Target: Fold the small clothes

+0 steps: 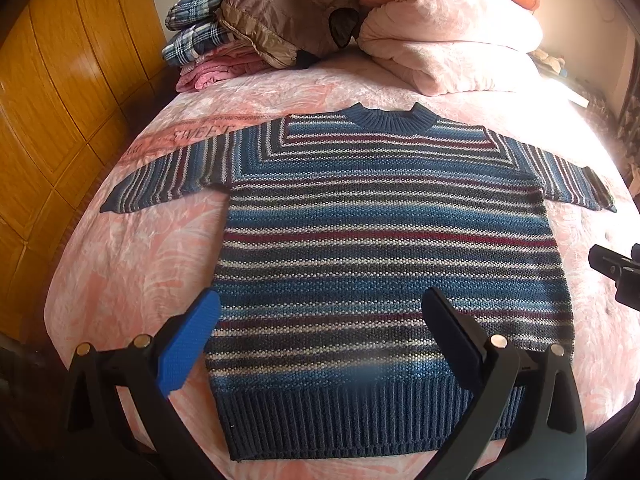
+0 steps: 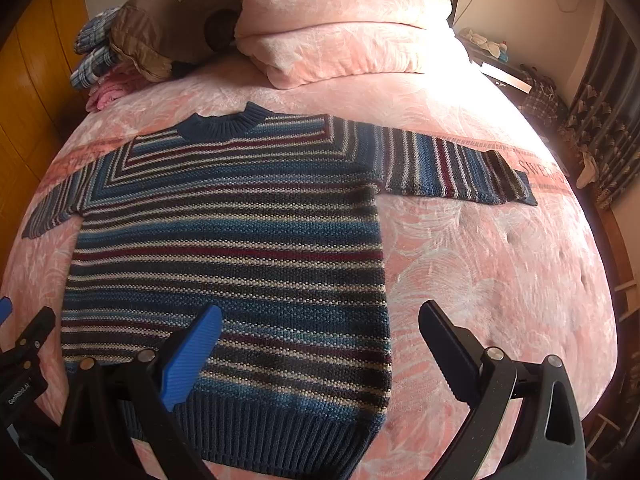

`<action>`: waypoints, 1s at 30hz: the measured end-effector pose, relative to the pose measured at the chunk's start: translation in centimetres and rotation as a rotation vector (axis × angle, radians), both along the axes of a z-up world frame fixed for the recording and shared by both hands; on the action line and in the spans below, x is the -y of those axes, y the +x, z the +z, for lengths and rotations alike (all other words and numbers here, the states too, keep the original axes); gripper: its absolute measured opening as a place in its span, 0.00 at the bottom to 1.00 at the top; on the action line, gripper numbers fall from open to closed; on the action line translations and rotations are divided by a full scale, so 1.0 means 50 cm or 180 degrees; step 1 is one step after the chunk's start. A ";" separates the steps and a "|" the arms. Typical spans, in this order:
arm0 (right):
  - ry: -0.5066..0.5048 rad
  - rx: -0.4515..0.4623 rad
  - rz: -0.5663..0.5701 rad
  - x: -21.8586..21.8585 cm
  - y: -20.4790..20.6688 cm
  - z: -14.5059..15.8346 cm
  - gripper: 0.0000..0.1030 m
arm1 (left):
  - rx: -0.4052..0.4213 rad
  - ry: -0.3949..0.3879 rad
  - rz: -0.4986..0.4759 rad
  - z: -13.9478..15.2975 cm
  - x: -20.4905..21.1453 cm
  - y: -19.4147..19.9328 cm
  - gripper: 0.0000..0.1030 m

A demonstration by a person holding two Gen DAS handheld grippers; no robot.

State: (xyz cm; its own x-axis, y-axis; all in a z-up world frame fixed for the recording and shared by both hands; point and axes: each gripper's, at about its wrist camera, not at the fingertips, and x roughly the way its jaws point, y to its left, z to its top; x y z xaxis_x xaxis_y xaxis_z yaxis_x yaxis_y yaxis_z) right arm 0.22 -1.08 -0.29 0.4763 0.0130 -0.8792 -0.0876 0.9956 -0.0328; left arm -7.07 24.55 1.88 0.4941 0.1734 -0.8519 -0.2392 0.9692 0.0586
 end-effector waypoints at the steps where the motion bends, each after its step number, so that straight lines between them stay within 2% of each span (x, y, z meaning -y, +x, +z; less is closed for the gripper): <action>1: 0.0006 -0.0001 0.0001 0.000 0.000 0.000 0.96 | 0.0005 0.0005 -0.0002 0.000 0.000 0.000 0.97; 30: -0.0005 0.0001 -0.0009 0.002 0.000 -0.003 0.96 | -0.0016 0.0054 0.0009 -0.005 0.004 -0.001 0.97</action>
State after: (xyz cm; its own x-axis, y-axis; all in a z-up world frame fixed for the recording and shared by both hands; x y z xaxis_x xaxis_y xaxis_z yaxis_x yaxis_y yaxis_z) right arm 0.25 -1.16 -0.44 0.4765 0.0104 -0.8791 -0.0850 0.9958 -0.0343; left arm -7.10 24.38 1.61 0.4892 0.1892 -0.8514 -0.2415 0.9674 0.0762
